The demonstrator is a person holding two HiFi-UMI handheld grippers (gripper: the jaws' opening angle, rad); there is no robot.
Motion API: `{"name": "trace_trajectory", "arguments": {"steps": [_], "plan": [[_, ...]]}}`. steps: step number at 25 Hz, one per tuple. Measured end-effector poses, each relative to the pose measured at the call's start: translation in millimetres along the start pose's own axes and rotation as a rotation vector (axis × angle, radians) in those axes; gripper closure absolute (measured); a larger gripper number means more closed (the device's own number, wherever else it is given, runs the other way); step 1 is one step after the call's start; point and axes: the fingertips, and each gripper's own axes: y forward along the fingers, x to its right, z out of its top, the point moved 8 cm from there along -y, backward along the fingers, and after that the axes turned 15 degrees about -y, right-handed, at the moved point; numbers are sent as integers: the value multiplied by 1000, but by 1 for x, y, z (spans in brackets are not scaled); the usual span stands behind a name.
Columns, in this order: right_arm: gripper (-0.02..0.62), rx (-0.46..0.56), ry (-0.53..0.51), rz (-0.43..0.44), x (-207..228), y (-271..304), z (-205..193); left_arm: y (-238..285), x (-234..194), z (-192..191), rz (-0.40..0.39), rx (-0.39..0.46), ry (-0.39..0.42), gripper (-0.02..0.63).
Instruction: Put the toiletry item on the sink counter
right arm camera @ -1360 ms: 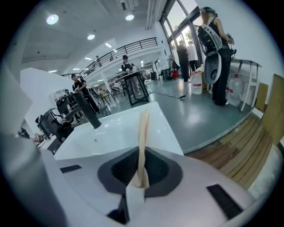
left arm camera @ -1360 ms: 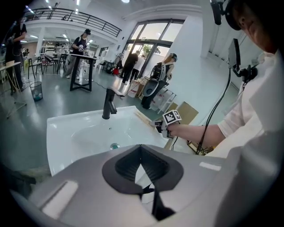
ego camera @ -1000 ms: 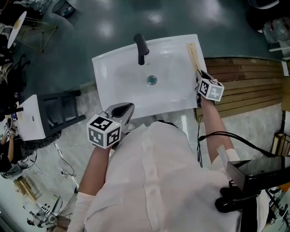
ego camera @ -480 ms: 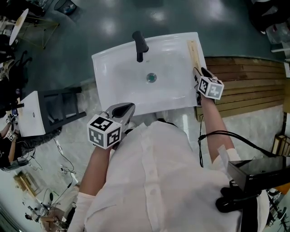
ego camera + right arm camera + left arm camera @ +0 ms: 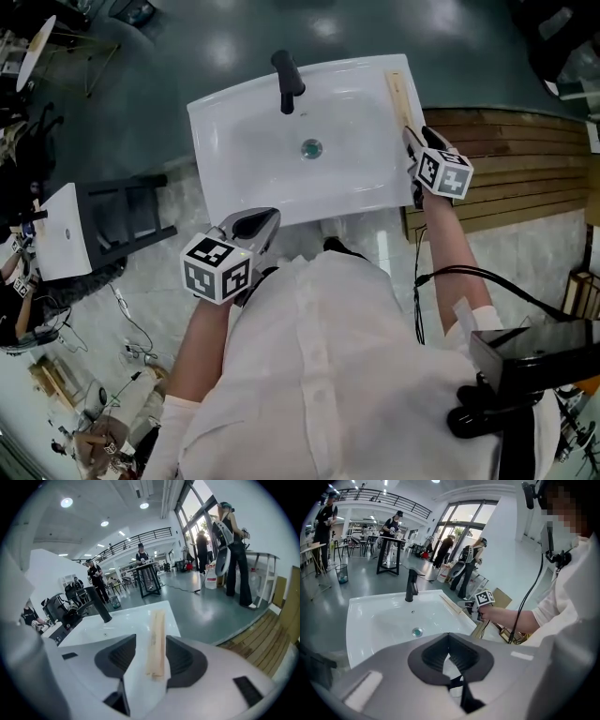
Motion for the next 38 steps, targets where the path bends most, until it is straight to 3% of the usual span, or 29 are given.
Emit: {"name": "trace_trajectory", "arguments": {"steps": [8,12,18,27,38], "plan": [[423,42,-139,-33,-31,-59,11,-27,3,-27,-38,36,30,600],[578,37,-151,3,-65,-97,5,-48,6,-45,-62,58,50,600],[589,7,-168,123,-150,-127,-13,-86,0,-74,-97,92,82,600],[589,5,-184,232,-268,-189,-53,-137,1,-148,-151,89,121,600],[589,-12,-219,327,-361,-239,-95,-167,0,-209,-179,89,135,600]]}}
